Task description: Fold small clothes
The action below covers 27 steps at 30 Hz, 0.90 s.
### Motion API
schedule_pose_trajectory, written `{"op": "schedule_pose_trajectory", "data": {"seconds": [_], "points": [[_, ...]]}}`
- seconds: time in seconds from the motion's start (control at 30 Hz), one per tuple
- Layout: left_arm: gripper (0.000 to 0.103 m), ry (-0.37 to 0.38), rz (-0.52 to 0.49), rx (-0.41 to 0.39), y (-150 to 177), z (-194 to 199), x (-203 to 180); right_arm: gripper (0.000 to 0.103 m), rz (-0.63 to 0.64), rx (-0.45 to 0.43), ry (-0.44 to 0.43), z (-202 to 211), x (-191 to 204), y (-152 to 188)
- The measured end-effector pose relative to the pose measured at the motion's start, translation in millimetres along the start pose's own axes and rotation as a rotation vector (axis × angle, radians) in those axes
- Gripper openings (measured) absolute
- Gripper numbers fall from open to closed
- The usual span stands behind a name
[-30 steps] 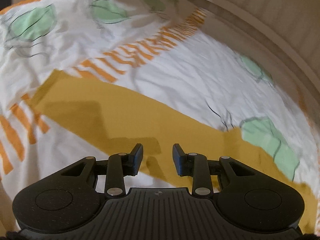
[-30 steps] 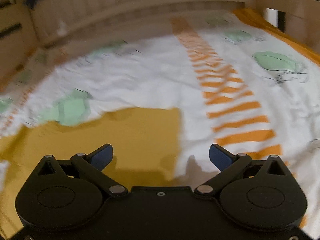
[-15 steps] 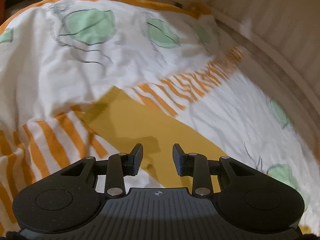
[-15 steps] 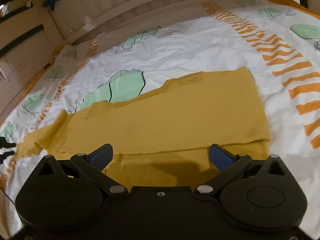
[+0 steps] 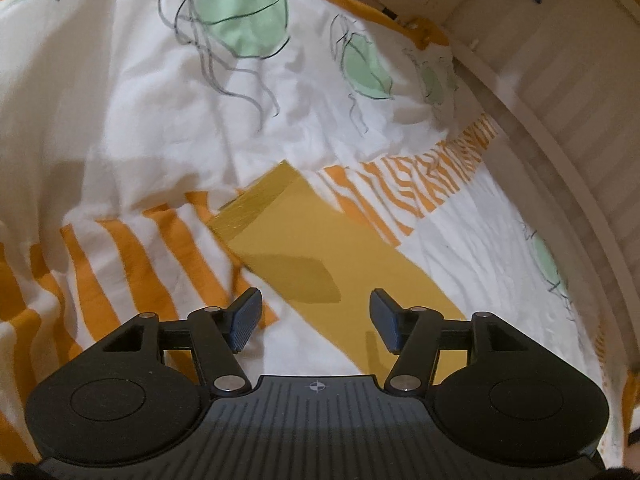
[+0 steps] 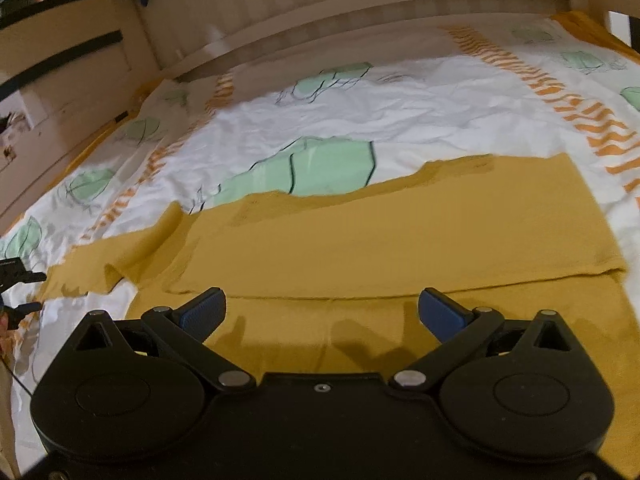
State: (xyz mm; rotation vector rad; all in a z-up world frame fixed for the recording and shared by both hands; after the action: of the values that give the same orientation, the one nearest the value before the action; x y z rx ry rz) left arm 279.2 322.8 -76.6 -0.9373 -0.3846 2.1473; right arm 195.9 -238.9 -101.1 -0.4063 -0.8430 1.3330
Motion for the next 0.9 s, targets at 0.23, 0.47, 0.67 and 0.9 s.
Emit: {"op": "schedule_pose_trajectory", "data": {"seconds": [0.23,0.47,0.67,0.9], "points": [[0.059,0.057,0.007,-0.011,-1,-11,14,0.103,0.052,0.033,0.037,-17,18,17],[0.059,0.115,-0.003,-0.040,-8,-26,21,0.103,0.094,0.033,0.060,-27,30,27],[0.059,0.134,0.015,-0.049,-17,-35,21,0.103,0.078,0.030,0.064,-33,31,26],[0.058,0.136,0.077,-0.043,-23,-37,20,0.103,0.098,0.033,0.074,-36,36,26]]}}
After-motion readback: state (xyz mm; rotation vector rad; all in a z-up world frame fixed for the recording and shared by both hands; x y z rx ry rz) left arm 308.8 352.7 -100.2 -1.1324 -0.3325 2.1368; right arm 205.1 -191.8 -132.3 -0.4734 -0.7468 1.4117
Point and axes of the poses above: each gripper's, at about its wrist camera, not at the fingertips, and z roughly against the way its jaws point, x to its left, y to its underside, the point moved 2 cm from there along -z, roughly the way its jaws point, and after that the axes turned 3 degrees about x, right-handed, at the moved point
